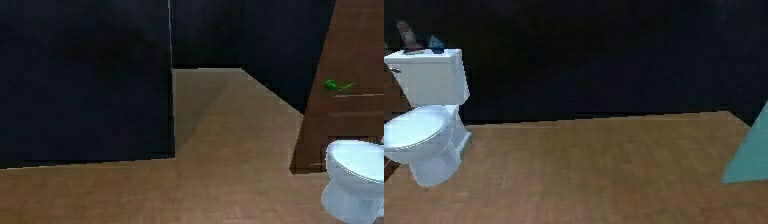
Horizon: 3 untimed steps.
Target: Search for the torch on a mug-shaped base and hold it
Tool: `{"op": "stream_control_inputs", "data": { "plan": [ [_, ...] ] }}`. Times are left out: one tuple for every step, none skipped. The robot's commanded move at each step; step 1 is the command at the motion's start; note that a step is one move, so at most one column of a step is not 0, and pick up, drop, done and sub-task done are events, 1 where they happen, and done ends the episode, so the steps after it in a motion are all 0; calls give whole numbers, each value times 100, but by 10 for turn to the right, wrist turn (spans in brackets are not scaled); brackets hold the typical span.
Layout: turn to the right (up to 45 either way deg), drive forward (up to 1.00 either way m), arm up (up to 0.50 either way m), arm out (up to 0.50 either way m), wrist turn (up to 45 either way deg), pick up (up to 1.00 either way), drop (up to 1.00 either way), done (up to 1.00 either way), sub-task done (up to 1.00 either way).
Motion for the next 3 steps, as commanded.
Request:
{"op": "stream_control_inputs", "data": {
  "plan": [
    [150,0,0,0,0,0,0,0,0],
    [0,100,0,0,0,0,0,0,0],
    [30,0,0,0,0,0,0,0,0]
  ]
}}
